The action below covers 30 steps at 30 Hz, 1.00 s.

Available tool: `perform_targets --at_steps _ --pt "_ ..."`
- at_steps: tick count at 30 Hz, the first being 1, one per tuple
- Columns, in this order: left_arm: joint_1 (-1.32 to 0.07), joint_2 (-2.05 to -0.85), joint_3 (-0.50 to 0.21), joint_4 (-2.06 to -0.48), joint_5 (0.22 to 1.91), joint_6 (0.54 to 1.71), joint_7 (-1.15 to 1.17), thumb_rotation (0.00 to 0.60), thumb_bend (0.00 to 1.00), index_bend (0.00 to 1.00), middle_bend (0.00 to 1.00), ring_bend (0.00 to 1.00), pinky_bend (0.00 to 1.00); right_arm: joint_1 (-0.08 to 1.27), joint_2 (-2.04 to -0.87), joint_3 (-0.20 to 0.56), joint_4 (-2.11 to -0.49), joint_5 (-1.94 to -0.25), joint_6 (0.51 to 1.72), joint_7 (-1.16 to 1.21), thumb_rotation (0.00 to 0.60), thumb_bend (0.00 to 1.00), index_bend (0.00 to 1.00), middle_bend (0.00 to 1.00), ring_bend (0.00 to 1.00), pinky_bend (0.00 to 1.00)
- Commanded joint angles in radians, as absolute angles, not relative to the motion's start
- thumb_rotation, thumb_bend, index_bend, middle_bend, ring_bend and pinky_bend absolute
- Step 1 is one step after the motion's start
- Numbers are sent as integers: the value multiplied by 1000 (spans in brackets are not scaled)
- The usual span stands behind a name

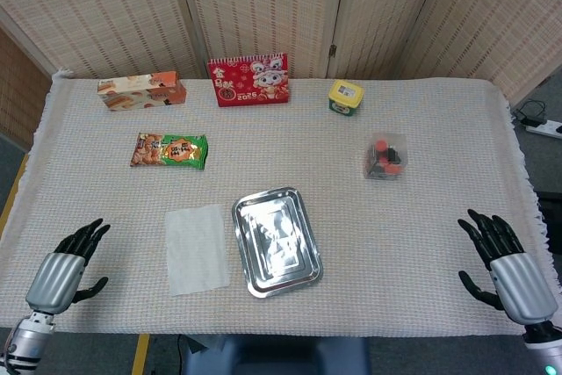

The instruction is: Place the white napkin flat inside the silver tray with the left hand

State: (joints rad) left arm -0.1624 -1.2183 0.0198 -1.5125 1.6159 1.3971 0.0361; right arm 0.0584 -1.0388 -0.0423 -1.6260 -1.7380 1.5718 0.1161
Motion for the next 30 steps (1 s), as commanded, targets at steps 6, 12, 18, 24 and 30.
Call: perform_targets --at_steps 6,12,18,24,30 --pt "-178 -1300 75 -1452 1721 1416 -21 600 290 125 681 549 704 61 -1054 -43 -1604 -1750 1576 120 600 409 0 0 0 0" --pt "-183 -1361 89 -1385 1793 1469 -33 600 288 320 973 843 946 65 -1058 -45 -1603 -1755 1574 122 600 409 0 0 0 0" --pt "-195 -1386 106 -1386 1811 1450 -1 600 285 394 1000 988 1000 67 -1062 -48 -1600 -1759 1568 117 600 409 0 0 0 0" --pt "-206 -1446 116 -1318 1812 1429 -24 600 272 486 1000 998 1000 66 -1064 -48 -1603 -1764 1579 122 600 409 0 0 0 0" --pt "-212 -1496 119 -1251 1803 1424 -67 600 272 494 1000 1000 1000 65 -1074 -42 -1584 -1767 1596 147 600 409 0 0 0 0"
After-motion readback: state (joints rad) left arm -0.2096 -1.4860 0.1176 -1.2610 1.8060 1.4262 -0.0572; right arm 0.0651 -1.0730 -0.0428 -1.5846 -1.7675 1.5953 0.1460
